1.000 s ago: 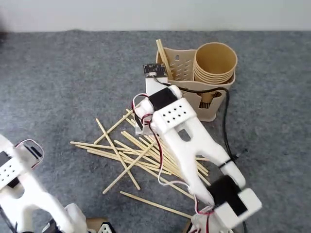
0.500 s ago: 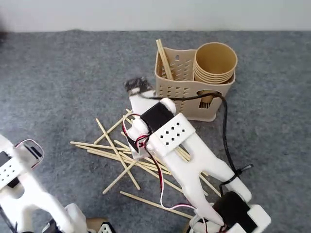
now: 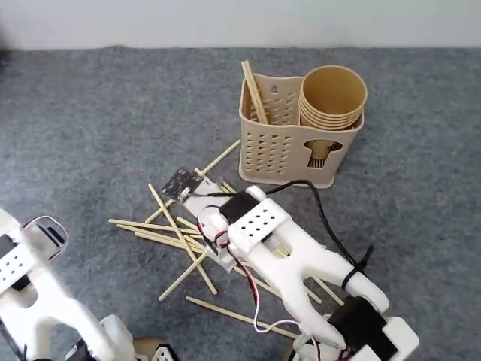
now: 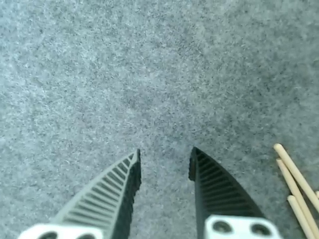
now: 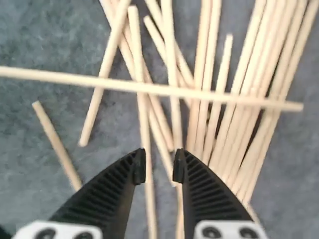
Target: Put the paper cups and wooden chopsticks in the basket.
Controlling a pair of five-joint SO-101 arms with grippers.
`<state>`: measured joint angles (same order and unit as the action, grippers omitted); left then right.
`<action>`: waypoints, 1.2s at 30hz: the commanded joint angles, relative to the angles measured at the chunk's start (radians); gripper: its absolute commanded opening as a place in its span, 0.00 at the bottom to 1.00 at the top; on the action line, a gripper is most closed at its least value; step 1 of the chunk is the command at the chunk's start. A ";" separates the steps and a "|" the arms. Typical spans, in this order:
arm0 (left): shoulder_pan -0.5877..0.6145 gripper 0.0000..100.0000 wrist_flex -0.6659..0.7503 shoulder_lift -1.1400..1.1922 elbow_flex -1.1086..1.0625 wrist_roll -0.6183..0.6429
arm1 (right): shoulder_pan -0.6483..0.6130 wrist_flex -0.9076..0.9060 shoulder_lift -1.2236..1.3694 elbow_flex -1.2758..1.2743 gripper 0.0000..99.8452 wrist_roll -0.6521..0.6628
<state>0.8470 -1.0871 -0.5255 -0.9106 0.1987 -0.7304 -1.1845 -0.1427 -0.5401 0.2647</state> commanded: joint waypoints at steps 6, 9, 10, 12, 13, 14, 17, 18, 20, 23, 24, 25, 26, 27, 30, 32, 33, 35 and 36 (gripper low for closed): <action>-0.005 0.16 0.032 -0.006 0.001 0.009 | 0.206 0.073 -0.048 -0.002 0.15 0.107; -0.040 0.16 0.054 -0.008 -0.019 0.009 | 0.200 0.025 -0.048 -0.002 0.24 0.104; -0.054 0.16 0.061 -0.011 -0.028 0.009 | 0.197 0.024 -0.048 -0.002 0.27 0.104; -0.063 0.16 0.074 -0.012 -0.039 0.009 | 0.191 0.027 -0.047 -0.002 0.27 0.103; -0.063 0.16 0.074 -0.012 -0.039 0.009 | 0.189 0.027 -0.038 -0.002 0.27 0.103; -0.063 0.16 0.072 -0.012 -0.039 0.009 | 0.189 0.027 -0.021 0.000 0.27 0.103; -0.063 0.16 0.072 -0.012 -0.039 0.009 | 0.186 0.061 0.068 0.005 0.25 0.103; -0.061 0.16 0.072 -0.012 -0.039 0.009 | 0.188 0.079 0.105 0.005 0.25 0.103; -0.061 0.16 0.072 -0.012 -0.039 0.009 | 0.189 0.116 0.180 0.005 0.24 0.103; -0.061 0.16 0.072 -0.011 -0.039 0.009 | 0.183 0.157 0.266 0.006 0.20 0.104; -0.061 0.16 0.072 -0.011 -0.039 0.009 | 0.180 0.166 0.285 0.008 0.18 0.107; -0.061 0.16 0.072 -0.011 -0.039 0.009 | 0.174 0.170 0.297 0.017 0.15 0.107; -0.061 0.16 0.072 -0.011 -0.039 0.009 | 0.173 0.165 0.302 0.026 0.12 0.109; -0.061 0.16 0.072 -0.011 -0.039 0.009 | 0.170 0.157 0.302 0.034 0.08 0.109; -0.061 0.16 0.072 -0.011 -0.039 0.009 | 0.166 0.108 0.285 0.068 0.01 0.104; -0.061 0.16 0.072 -0.011 -0.039 0.009 | 0.166 0.058 0.262 0.092 0.02 0.104; -0.061 0.16 0.072 -0.011 -0.039 0.009 | 0.166 0.036 0.248 0.104 0.01 0.104; -0.061 0.16 0.072 -0.011 -0.039 0.009 | 0.166 -0.004 0.214 0.120 0.01 0.104; -0.061 0.16 0.072 -0.011 -0.039 0.009 | 0.166 -0.016 0.194 0.120 0.01 0.104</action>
<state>0.7902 -1.0319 -0.5255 -0.9567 0.2002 -0.5478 -1.1477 0.1350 -0.4710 0.3598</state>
